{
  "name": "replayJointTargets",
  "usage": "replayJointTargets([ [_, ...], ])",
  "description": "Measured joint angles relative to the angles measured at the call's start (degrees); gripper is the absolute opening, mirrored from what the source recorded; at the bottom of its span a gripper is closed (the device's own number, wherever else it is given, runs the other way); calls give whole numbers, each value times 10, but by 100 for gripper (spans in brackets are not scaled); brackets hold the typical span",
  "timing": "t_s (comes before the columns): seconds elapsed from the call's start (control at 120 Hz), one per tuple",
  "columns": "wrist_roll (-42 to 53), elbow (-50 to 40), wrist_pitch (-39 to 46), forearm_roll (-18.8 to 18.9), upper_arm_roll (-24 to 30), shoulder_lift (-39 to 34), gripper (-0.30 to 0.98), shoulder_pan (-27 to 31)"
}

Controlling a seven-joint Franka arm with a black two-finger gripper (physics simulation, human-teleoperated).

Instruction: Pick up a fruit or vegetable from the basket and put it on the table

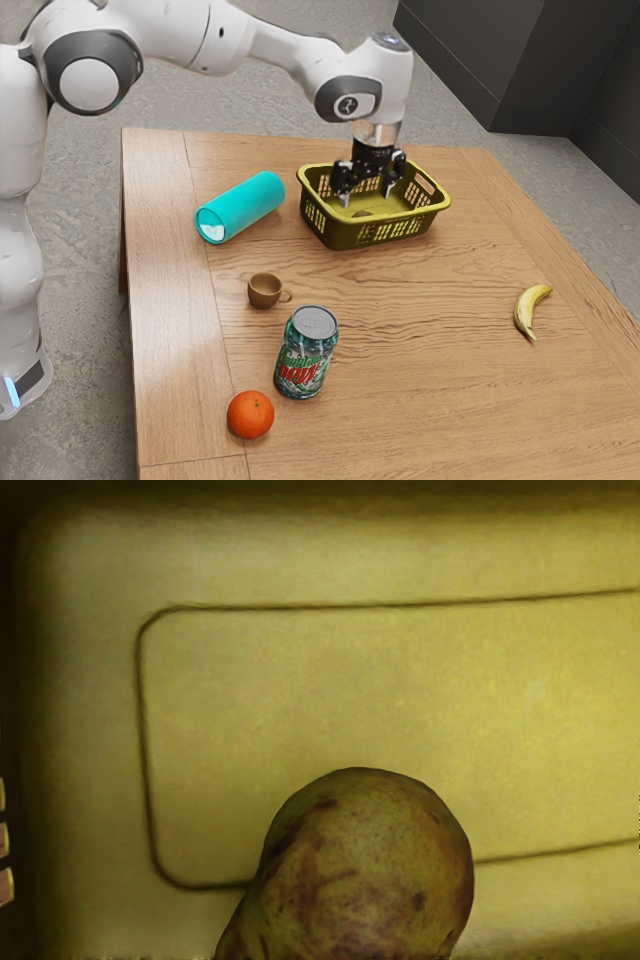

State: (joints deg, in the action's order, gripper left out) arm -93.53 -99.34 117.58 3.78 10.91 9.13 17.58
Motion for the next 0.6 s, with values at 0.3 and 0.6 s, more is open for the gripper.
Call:
replayJointTargets([
  [0.3,71,-1,5,12,1,1,69,6],
  [0.6,132,13,49,11,2,44,69,8],
])
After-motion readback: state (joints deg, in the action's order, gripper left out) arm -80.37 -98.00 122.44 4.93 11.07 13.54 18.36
